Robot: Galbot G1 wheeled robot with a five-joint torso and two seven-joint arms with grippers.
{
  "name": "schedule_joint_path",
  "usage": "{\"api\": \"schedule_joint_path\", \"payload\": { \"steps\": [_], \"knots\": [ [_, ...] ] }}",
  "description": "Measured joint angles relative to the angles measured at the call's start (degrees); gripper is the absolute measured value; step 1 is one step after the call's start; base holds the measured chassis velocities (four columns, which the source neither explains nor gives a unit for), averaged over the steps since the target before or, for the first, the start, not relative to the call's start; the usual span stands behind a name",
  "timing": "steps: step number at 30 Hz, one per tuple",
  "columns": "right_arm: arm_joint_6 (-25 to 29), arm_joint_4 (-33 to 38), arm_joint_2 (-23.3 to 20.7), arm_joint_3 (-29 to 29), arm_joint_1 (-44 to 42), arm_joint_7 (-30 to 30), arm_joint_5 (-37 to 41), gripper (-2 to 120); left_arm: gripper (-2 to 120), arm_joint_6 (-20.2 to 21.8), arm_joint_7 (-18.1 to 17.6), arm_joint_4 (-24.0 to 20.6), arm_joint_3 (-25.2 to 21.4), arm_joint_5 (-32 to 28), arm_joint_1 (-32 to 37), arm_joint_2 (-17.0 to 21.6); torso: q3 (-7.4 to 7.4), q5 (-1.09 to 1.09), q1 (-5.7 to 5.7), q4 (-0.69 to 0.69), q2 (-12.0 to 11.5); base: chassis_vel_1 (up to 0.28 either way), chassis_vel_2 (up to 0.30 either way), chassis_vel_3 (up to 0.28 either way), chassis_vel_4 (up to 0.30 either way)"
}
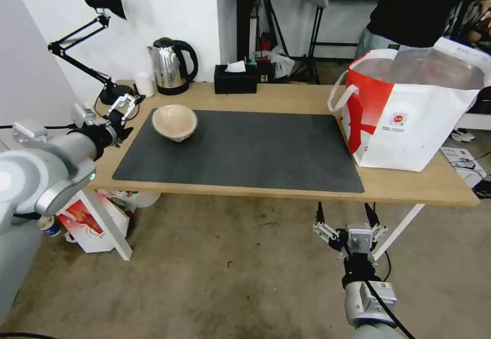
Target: Pick up the trash from the table and place it into the takeout bag.
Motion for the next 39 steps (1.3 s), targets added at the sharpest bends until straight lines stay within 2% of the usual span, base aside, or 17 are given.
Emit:
{"api": "schedule_joint_path", "payload": {
  "steps": [6, 12, 20, 31, 39],
  "knots": [
    [0.0, 0.0, 0.0, 0.0, 0.0, 0.0, 0.0, 100, 100, -0.1, -2.3, 6.3, 4.9, 3.9, -4.5, -1.7, 0.00, -0.01, 0.01, -0.02, 0.0, 0.000, 0.000, 0.000, 0.000],
    [0.0, 0.0, 0.0, 0.0, 0.0, 0.0, 0.0, 100, 100, -0.2, -2.2, 10.1, 7.6, 7.9, -6.0, -1.9, 0.00, -0.01, 0.00, 0.00, 0.0, 0.000, 0.000, 0.000, 0.000],
    [0.0, 0.0, 0.0, 0.0, 0.0, 0.0, 0.0, 100, 100, -0.2, -2.0, 14.4, 11.2, 9.2, -9.6, -2.1, 0.00, 0.00, 0.00, 0.00, 0.0, 0.000, 0.000, 0.000, 0.000],
    [0.0, 0.0, 0.0, 0.0, 0.0, 0.0, 0.0, 100, 100, -0.1, -2.6, 22.2, 17.9, 12.7, -15.5, -6.9, 0.00, 0.00, 0.00, -0.01, 0.0, 0.000, 0.000, 0.000, 0.000],
    [0.0, 0.0, 0.0, 0.0, 0.0, 0.0, 0.0, 100, 100, -0.1, -2.6, 25.3, 20.7, 14.3, -18.0, -9.2, 0.00, 0.00, 0.00, -0.01, 0.0, 0.000, 0.000, 0.000, 0.000]
  ]
}}
